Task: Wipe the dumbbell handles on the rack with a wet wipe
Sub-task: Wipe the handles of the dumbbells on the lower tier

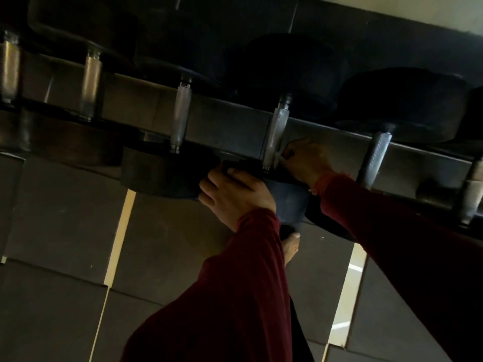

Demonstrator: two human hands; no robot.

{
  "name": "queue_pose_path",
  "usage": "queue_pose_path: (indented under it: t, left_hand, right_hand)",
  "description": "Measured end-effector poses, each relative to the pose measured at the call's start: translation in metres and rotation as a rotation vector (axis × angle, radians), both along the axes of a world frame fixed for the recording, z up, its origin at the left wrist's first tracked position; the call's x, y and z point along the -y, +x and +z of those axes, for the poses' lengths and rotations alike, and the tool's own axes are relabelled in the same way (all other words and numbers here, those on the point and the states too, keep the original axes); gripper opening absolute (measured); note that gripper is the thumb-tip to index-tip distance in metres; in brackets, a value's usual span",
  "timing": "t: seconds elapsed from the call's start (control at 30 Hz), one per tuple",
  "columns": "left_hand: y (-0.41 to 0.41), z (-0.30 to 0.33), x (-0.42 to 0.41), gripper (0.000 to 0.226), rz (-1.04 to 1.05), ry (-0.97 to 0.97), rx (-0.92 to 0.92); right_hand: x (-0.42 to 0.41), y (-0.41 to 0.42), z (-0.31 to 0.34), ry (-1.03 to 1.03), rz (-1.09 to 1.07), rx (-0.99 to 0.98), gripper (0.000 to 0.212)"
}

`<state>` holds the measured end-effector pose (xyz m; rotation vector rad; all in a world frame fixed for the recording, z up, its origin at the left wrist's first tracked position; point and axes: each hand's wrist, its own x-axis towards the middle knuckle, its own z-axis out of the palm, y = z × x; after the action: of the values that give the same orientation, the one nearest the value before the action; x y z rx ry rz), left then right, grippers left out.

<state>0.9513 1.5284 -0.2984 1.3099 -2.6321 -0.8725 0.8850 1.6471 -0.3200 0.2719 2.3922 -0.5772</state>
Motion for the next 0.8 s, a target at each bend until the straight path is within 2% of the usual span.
queue_pose_path:
  t: [0.17, 0.4, 0.67, 0.8]
  left_hand:
    - [0.001, 0.0, 0.0, 0.039, -0.002, -0.011, -0.026]
    - [-0.001, -0.002, 0.001, 0.036, -0.012, -0.034, -0.035]
    - [0.0, -0.003, -0.001, 0.032, -0.006, -0.061, -0.043]
    - [0.001, -0.002, -0.001, 0.034, -0.003, -0.053, -0.04]
  right_hand:
    - [0.0, 0.002, 0.012, 0.025, 0.037, -0.001, 0.027]
    - [0.008, -0.004, -0.015, 0.086, -0.051, 0.013, 0.054]
    - [0.0, -0.001, -0.002, 0.088, 0.042, 0.014, 0.05]
    - [0.004, -0.008, -0.01, 0.069, 0.005, 0.05, 0.044]
